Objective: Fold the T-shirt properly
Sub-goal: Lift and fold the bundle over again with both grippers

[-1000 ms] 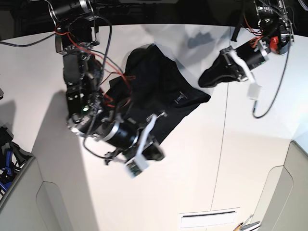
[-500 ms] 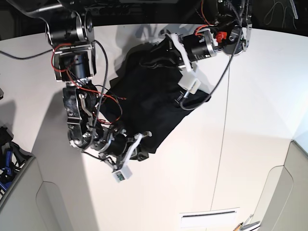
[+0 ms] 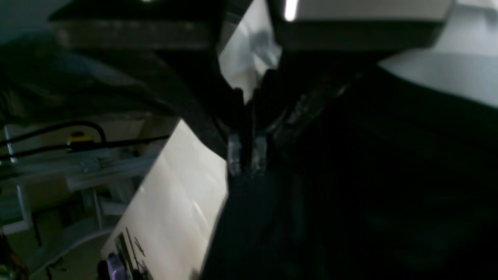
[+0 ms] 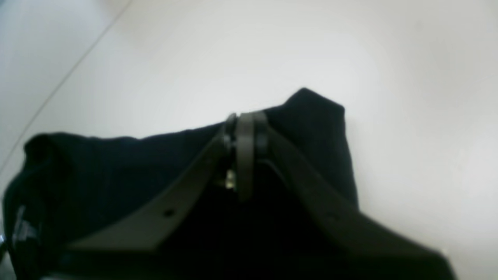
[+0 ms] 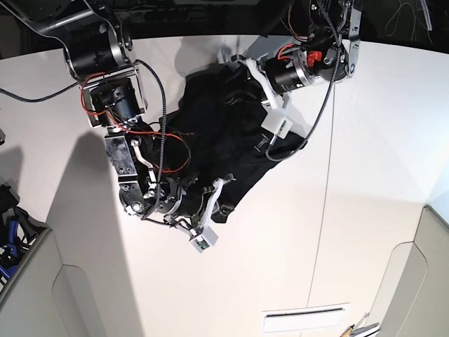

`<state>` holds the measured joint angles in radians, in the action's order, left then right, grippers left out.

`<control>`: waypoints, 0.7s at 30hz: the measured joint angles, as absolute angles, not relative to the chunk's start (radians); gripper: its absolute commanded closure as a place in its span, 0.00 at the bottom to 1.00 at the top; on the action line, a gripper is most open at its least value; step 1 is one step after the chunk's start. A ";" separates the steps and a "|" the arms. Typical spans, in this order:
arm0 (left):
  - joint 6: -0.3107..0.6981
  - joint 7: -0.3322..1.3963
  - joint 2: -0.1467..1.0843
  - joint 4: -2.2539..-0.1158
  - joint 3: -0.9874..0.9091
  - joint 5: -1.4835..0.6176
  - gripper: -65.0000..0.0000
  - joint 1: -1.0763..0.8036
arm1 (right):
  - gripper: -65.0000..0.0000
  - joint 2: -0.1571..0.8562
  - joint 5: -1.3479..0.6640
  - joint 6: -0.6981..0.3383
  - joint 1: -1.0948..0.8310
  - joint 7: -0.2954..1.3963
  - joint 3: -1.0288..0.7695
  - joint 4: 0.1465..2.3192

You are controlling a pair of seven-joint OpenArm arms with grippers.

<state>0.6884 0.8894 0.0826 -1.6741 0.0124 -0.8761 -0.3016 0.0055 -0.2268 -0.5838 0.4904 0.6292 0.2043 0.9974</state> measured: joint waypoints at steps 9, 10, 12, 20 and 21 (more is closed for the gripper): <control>0.689 0.888 0.083 -1.603 -0.153 -0.828 0.95 -0.237 | 1.00 0.079 -0.287 -0.583 0.446 0.663 0.204 0.998; 0.689 0.888 0.086 -1.589 -0.153 -0.828 0.95 -0.231 | 1.00 0.086 -0.301 -0.584 0.441 0.662 0.204 1.000; 0.689 0.889 0.089 -1.564 -0.151 -0.827 0.95 -0.214 | 1.00 0.101 -0.310 -0.583 0.424 0.662 0.204 1.020; 0.693 0.887 0.120 -1.523 -0.151 -0.697 0.95 -0.107 | 1.00 0.121 -0.329 -0.578 0.284 0.755 0.196 1.239; 0.693 0.885 0.127 -1.522 -0.151 -0.687 0.95 -0.095 | 1.00 0.121 -0.327 -0.578 0.266 0.765 0.195 1.266</control>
